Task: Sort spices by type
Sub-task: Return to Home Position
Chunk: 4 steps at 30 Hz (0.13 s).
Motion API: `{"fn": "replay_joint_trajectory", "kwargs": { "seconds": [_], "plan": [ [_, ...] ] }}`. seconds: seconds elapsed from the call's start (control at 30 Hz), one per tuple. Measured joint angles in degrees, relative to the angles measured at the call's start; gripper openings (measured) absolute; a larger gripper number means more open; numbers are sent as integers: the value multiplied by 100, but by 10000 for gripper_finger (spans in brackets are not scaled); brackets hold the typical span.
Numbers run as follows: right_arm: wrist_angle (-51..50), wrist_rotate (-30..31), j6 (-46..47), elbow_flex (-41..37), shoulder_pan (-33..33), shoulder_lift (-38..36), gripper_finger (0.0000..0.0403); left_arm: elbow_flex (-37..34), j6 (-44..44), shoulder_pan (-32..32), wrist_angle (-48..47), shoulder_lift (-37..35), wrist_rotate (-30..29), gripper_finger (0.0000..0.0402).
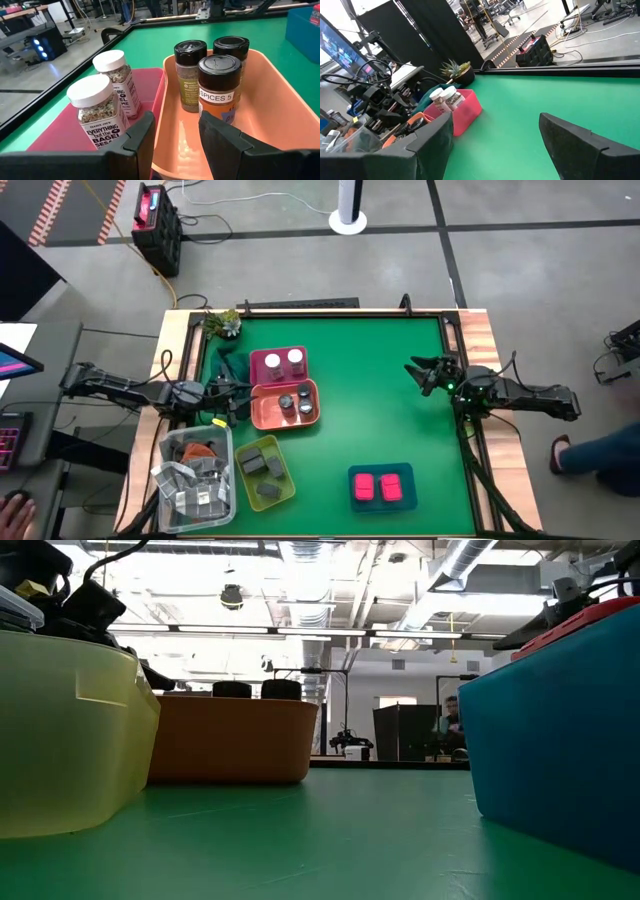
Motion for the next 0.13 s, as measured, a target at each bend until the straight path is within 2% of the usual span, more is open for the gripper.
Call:
{"fn": "replay_joint_trajectory", "kwargs": {
  "seconds": [0.13],
  "plan": [
    [0,0,-2,-2,1,0,317,0,-2,0,0,2,0,142]
  ]
}}
